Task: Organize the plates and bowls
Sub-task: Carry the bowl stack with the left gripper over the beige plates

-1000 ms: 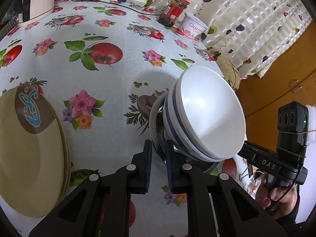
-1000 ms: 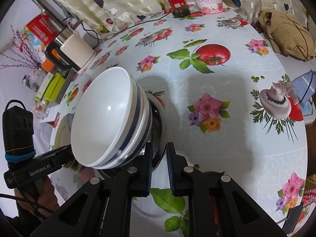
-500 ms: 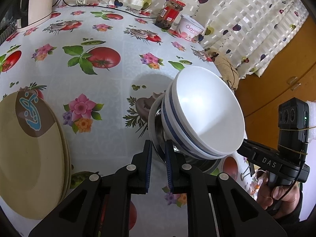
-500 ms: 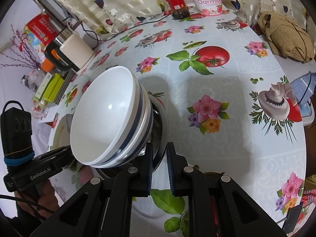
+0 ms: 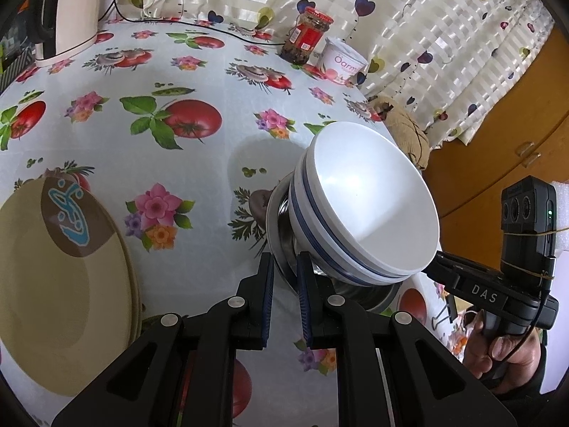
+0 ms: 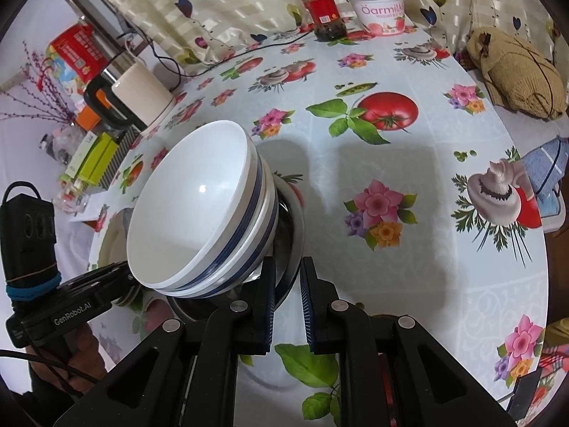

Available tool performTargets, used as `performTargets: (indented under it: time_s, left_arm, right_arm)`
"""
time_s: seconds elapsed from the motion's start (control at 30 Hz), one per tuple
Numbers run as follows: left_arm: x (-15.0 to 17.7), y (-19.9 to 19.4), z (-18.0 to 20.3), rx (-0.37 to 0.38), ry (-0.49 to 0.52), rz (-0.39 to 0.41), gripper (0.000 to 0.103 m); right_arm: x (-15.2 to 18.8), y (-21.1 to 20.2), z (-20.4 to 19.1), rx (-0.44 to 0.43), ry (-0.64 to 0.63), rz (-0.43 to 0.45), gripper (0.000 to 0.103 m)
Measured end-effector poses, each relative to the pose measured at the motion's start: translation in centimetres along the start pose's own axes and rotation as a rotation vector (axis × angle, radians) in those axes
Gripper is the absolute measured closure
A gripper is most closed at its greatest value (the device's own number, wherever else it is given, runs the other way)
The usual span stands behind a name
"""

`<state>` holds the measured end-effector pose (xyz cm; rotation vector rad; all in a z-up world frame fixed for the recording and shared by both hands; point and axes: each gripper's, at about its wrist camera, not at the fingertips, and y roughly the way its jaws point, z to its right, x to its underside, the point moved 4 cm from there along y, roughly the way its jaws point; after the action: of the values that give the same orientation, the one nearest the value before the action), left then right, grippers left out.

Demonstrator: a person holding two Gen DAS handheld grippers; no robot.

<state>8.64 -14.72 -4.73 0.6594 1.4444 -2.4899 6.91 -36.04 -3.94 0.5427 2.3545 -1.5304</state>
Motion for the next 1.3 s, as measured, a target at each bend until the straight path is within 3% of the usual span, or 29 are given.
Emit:
performTargets:
  time_s: [0.67,1.3]
  left_arm:
    - [-0.7,-3.1,-2.2,-0.031,-0.039,0.07,0.09]
    - [-0.2,-7.0,-6.8,-0.1,-0.12,0.14,0.09]
  right_arm:
    - [-1.7,0.2,-3.6,-0.019,-0.075,0.017,0.089]
    - [-3.0,2.2,-9.2,-0.066,-0.182,-0.007,0.089]
